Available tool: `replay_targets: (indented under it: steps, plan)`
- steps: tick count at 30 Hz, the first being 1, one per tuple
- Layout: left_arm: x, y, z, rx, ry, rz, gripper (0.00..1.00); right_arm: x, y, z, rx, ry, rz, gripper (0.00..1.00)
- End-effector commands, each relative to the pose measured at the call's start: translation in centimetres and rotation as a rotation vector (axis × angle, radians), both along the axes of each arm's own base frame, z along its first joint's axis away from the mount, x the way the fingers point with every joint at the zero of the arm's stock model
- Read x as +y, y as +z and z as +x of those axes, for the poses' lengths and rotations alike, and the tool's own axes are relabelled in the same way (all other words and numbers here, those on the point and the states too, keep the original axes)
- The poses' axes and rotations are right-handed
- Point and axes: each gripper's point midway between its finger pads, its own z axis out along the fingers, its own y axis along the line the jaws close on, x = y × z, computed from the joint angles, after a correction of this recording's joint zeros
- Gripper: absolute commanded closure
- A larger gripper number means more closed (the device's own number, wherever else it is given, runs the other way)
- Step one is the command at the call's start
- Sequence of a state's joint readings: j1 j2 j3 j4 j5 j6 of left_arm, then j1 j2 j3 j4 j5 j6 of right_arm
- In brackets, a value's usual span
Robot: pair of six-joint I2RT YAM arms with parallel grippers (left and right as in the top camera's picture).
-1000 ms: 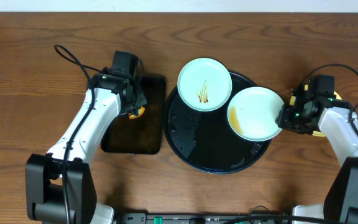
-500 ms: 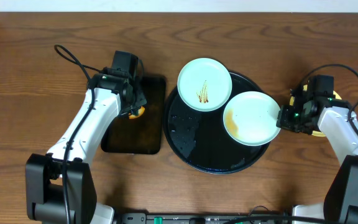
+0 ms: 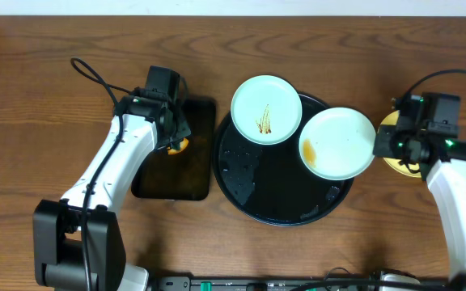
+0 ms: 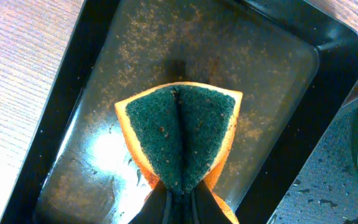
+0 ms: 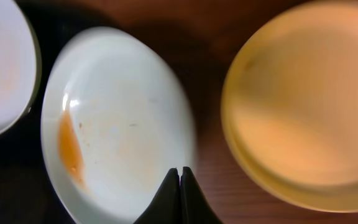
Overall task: Clean dirty plates on tray and stack at the side
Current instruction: 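Carry the pale green plate with the right gripper over the yellow plate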
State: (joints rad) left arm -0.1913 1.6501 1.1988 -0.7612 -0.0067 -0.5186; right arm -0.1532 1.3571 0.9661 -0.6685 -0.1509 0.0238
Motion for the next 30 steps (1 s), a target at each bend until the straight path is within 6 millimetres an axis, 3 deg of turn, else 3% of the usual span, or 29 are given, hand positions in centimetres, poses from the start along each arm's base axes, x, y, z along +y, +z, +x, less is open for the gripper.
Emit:
replay_targets:
  steps: [1,6,9,11,16,19,21,24,27,30]
  plan:
    - [0.4,-0.1,-0.2,0.007,-0.006,0.017,0.92,-1.0,2.4,0.4,-0.070,0.029,-0.136,0.99]
    - [0.4,-0.1,-0.2,0.006,-0.006,0.017,0.92,-0.4,5.1,1.0,-0.163,0.038,-0.255,0.99]
    - [0.4,-0.1,-0.2,0.007,-0.006,0.017,0.92,0.8,5.1,1.0,-0.166,0.070,-0.255,0.99]
    - [0.4,-0.1,-0.2,0.007,-0.006,0.017,0.92,1.7,4.4,0.6,-0.140,0.095,-0.216,0.99]
    - [0.4,-0.1,-0.2,0.006,-0.006,0.017,0.92,1.1,1.7,-0.7,-0.011,-0.018,-0.117,0.70]
    - [0.4,-0.1,-0.2,0.006,-0.006,0.017,0.92,1.0,-0.1,-1.2,0.055,-0.043,-0.020,0.63]
    - [0.4,-0.1,-0.2,0.007,-0.006,0.017,0.92,1.1,-1.1,-1.3,0.083,-0.045,0.050,0.52]
    - [0.4,-0.1,-0.2,0.007,-0.006,0.017,0.92,0.2,-2.7,-1.4,0.135,-0.082,0.105,0.51]
    - [0.4,-0.1,-0.2,0.007,-0.006,0.017,0.92,-0.8,-4.2,-1.3,0.172,-0.117,0.135,0.44]
    - [0.4,-0.1,-0.2,0.006,-0.006,0.017,0.92,-0.4,-5.6,-0.9,0.190,-0.082,0.198,0.44]
